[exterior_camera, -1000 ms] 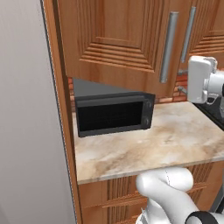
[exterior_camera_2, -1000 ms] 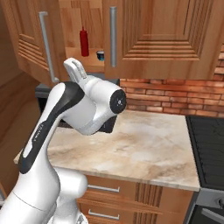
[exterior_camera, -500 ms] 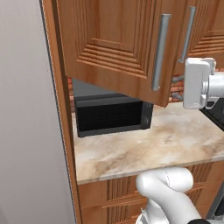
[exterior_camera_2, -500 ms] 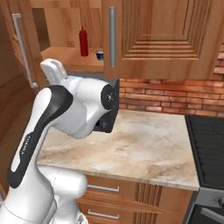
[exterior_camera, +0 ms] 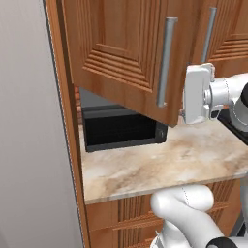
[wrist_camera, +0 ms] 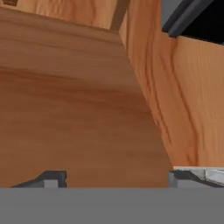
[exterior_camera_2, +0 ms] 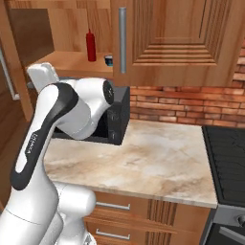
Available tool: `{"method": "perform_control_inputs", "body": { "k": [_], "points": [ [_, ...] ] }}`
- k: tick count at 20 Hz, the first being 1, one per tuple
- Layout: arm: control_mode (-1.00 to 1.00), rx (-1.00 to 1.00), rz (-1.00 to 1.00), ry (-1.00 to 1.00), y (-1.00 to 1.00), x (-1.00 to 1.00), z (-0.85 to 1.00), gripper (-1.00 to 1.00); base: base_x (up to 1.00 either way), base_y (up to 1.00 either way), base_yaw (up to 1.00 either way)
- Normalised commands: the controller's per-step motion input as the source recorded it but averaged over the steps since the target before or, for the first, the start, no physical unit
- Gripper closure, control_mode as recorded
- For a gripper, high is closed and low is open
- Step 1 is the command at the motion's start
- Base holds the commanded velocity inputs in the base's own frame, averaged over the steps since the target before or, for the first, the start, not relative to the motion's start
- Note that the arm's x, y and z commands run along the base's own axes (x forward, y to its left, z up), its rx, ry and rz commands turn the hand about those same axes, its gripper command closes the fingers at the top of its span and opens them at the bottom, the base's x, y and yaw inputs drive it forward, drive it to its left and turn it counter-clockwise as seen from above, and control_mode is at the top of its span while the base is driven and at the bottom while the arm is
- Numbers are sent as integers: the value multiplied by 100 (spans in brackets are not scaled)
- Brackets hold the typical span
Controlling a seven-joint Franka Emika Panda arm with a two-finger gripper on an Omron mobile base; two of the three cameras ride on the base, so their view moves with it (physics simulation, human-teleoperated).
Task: The dining table condiment station is running low on ketchup. Refill the condiment station by opening the cabinet and taking the ketchup from the cabinet and placing it on the dining table.
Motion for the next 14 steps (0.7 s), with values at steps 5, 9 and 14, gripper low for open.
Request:
{"method": "perform_control_inputs", "body": {
  "k": [5,9,14],
  "points": [
    [-100,0,18,4,100,41,-44,-100,0,0,0],
    [-100,0,15,1,100,41,-32,-100,0,0,0],
    [-100,-6,5,0,100,-6,-2,-100,0,0,0]
  ]
}}
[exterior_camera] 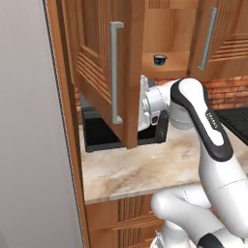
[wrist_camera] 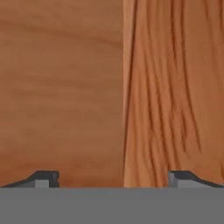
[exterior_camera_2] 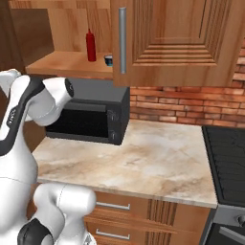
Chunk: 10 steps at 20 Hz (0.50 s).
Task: The dining table condiment station is running low on ketchup. Refill the condiment station by opening the cabinet and taking the ketchup from the cabinet and placing it on the dining table.
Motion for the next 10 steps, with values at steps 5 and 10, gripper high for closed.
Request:
{"method": "perform_control_inputs", "body": {
  "k": [5,10],
  "points": [
    [-100,-10,2,-1,82,-27,9,-100,0,0,0],
    [-100,-11,0,-5,24,-3,7,-100,0,0,0]
  ]
}}
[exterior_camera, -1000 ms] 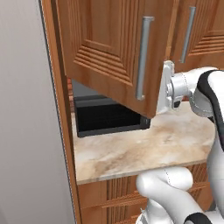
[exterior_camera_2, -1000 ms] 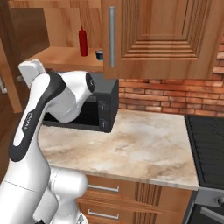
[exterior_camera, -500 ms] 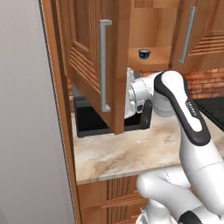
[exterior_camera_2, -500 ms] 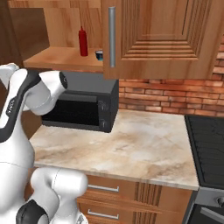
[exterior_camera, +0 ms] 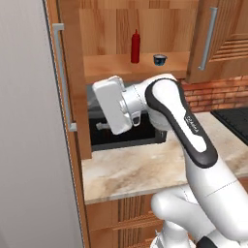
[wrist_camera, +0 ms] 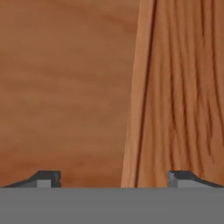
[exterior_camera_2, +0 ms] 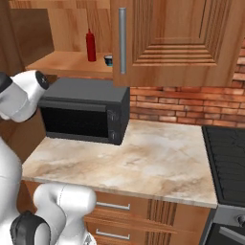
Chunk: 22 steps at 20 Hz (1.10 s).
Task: The dining table condiment station is running low on ketchup. Refill the condiment station by opening the cabinet and taking the ketchup from the cabinet and placing it on the dining table.
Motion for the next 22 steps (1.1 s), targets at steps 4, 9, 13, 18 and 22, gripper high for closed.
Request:
{"method": "perform_control_inputs", "body": {
  "k": [4,9,13,18,22],
  "points": [
    [-100,-11,0,-25,-68,-24,10,-100,0,0,0],
    [-100,-16,-1,-31,-93,-49,27,-100,0,0,0],
    [-100,-24,-9,-28,-83,-54,35,-100,0,0,0],
    [-100,-26,-30,-23,-76,-27,22,-100,0,0,0],
    [-100,-25,-31,-17,-75,-6,16,-100,0,0,0]
  ]
}}
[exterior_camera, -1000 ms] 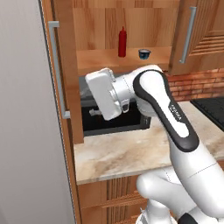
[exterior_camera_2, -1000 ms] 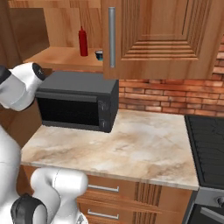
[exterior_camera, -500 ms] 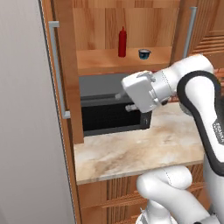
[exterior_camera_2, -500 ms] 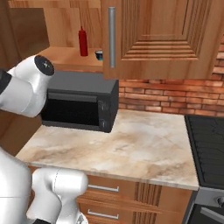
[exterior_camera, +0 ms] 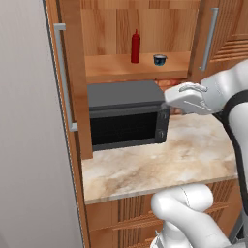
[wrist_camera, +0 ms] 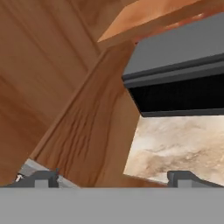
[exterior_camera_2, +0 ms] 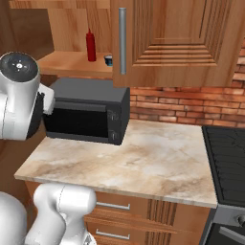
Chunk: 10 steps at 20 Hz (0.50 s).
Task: The dining table condiment station is running low on ketchup. Refill the condiment station by opening the cabinet and taking the ketchup from the cabinet and placing it on the dining table.
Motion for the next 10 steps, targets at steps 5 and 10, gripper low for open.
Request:
{"method": "perform_control_inputs", "body": {
  "k": [5,10],
  "points": [
    [-100,-16,-27,-11,-65,0,18,-100,0,0,0],
    [-100,-11,-21,-8,-36,0,22,-100,0,0,0]
  ]
}}
